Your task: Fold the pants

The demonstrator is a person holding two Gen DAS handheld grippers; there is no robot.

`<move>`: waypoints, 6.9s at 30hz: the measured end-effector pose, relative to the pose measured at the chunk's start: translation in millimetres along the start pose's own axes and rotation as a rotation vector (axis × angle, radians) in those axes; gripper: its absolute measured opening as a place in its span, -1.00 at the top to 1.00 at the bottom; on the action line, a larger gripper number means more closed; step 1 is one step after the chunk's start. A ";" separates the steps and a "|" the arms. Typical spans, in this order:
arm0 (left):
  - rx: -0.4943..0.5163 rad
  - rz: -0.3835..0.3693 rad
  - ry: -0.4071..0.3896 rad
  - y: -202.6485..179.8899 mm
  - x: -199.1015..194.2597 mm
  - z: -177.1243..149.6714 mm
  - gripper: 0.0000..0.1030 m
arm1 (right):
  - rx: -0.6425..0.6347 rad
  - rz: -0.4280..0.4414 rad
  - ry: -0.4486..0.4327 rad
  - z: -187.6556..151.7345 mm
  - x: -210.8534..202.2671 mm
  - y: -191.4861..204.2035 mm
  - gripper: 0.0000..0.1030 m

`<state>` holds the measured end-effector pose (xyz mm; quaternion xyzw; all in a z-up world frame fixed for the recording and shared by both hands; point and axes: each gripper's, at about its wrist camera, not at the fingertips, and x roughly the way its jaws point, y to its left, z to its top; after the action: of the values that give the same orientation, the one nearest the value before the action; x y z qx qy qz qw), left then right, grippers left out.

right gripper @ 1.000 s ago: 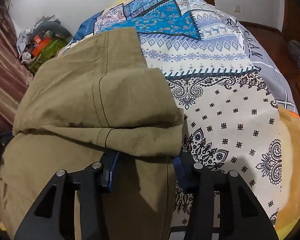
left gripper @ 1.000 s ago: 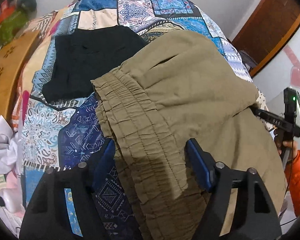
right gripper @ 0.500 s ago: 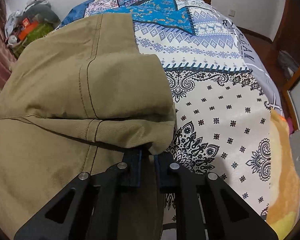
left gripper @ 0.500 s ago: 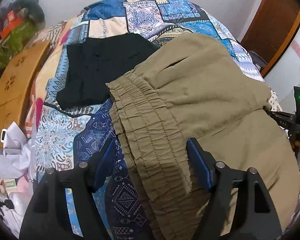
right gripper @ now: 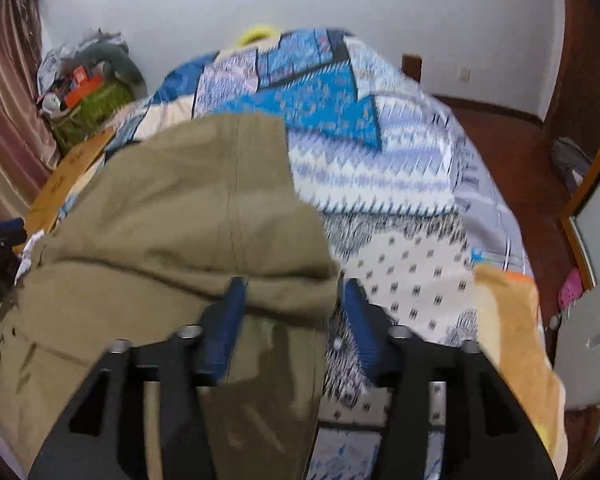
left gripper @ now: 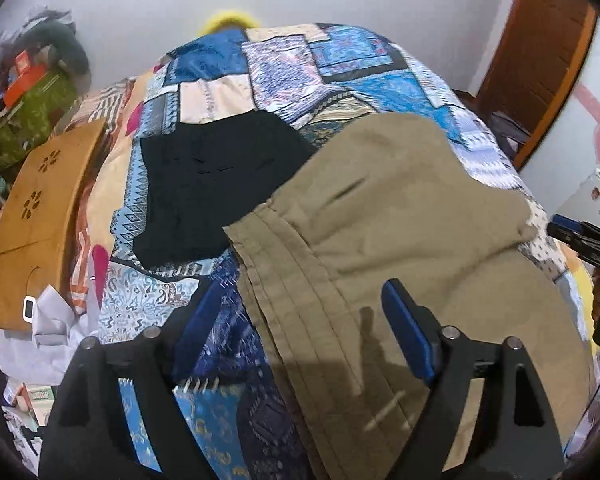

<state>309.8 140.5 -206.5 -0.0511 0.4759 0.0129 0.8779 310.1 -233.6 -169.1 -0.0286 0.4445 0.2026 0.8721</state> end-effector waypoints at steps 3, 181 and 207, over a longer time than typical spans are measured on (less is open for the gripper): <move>-0.040 -0.049 0.067 6.9 24.2 3.6 -0.64 | 0.022 -0.016 0.012 7.2 16.3 -3.7 -0.07; 0.463 -0.114 -0.099 -144.7 -106.4 -92.8 0.72 | -0.250 0.132 -0.057 -91.4 -83.2 180.9 0.59; 0.231 -0.156 -0.047 -104.2 -130.7 -133.1 0.01 | -0.172 0.225 -0.059 -109.5 -127.8 165.5 0.33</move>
<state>134.7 26.7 -161.2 0.0139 0.4482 -0.1094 0.8871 96.9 -149.1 -113.1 -0.0473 0.4001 0.3374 0.8508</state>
